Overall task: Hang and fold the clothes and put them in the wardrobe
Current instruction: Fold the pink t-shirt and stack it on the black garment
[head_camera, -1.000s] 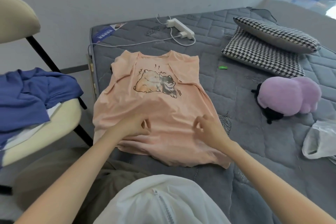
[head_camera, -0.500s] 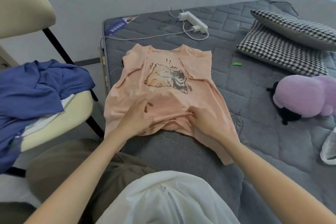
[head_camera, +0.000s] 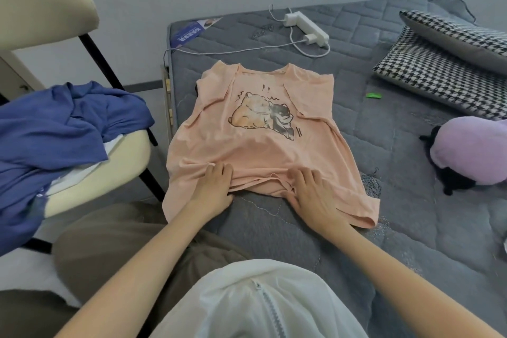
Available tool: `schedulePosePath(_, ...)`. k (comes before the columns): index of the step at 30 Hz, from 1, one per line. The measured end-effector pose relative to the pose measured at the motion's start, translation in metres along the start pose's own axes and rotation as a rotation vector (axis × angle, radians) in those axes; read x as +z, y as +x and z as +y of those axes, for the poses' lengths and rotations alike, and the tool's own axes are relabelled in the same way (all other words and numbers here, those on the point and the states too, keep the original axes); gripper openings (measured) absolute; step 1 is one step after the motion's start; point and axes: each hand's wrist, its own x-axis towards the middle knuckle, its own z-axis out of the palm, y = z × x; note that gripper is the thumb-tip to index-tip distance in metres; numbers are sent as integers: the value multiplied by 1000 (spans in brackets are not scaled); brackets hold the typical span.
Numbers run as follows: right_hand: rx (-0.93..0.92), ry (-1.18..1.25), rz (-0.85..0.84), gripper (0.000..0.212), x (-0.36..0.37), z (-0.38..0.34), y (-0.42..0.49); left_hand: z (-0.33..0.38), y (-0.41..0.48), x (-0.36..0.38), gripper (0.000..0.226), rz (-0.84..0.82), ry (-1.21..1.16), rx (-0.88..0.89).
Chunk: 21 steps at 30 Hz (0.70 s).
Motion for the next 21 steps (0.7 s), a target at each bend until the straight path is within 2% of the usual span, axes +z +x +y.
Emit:
schedulePosePath(4, 24, -92, -75, 59, 0, 2, 8, -11, 5, -5, 20, 45, -65, -16)
schedulePosePath(10, 85, -70, -95, 30, -6, -3, 19, -28, 6, -14, 22, 71, -85, -95)
schedulePosePath(13, 68, 4, -131, 23, -12, -1, 22, -30, 2, -23, 24, 115, -210, -129)
schedulePosePath(16, 77, 112, -113, 14, -39, 0, 23, -27, -2, -43, 17, 229, -327, -114)
schedulePosePath(18, 18, 182, -88, 9, -67, -3, 21, -25, -4, -62, 15, 324, -343, -113)
schedulePosePath(21, -66, 256, -1, 25, -104, -8, 25, -27, -5, -84, 17, 515, -365, -146)
